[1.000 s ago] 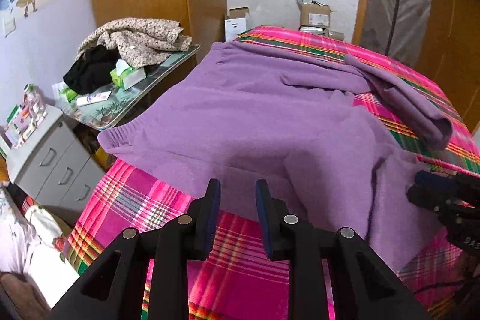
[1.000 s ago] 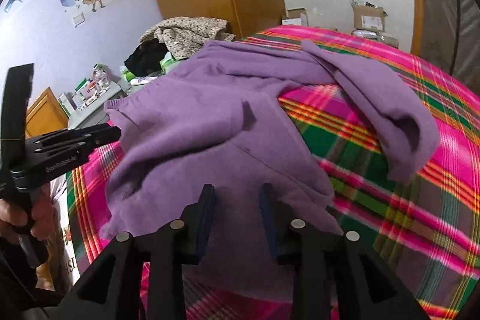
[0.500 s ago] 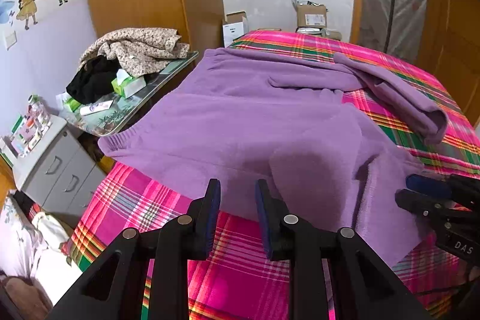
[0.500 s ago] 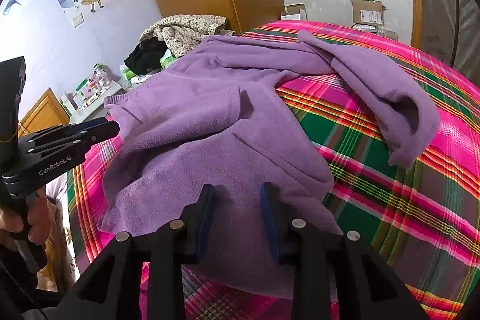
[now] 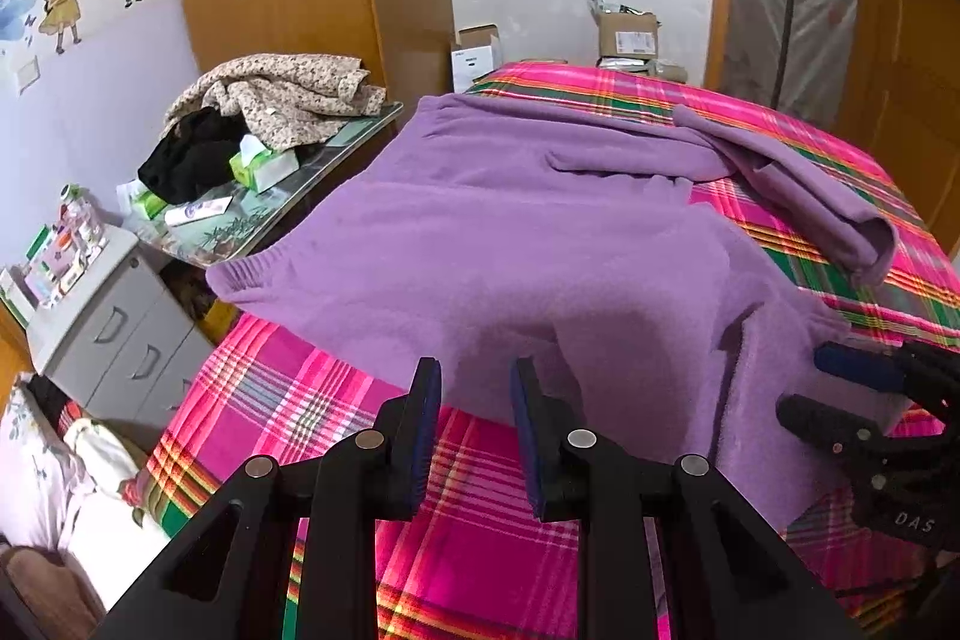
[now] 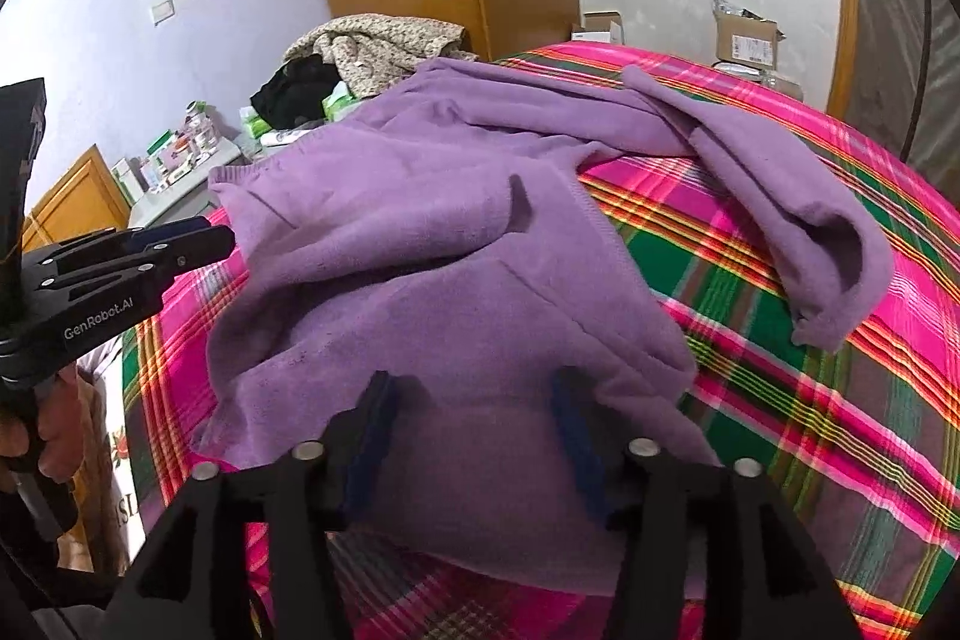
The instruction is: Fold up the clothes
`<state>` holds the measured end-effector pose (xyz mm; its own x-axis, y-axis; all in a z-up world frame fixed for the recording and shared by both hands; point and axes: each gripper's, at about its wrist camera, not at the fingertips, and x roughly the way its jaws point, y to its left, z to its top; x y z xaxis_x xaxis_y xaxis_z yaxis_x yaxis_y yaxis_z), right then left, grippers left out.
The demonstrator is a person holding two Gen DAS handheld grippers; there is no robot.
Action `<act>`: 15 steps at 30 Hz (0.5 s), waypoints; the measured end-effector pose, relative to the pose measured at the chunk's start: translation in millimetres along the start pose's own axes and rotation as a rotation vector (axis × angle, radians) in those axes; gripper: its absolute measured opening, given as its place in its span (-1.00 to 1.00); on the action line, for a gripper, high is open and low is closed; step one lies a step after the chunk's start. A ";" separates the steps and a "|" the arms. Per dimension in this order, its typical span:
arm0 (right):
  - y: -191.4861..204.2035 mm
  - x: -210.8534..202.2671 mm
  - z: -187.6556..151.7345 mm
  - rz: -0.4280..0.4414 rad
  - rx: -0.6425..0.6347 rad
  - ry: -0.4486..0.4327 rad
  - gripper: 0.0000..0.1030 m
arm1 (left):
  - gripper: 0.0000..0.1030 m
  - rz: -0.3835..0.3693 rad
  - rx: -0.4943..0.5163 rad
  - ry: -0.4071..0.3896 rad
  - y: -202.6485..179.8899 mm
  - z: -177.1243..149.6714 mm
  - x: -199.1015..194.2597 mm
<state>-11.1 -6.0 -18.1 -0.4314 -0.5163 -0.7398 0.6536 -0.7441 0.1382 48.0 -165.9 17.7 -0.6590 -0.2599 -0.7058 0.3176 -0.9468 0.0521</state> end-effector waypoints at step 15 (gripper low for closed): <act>26.5 0.2 22.4 0.052 0.062 -0.012 0.03 | -0.50 0.024 -0.078 0.029 35.1 -18.0 1.9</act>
<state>-7.8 -35.3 0.2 -0.4052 -0.5601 -0.7226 0.6361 -0.7404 0.2172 70.1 -196.2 5.5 -0.6310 -0.2753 -0.7253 0.3860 -0.9224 0.0144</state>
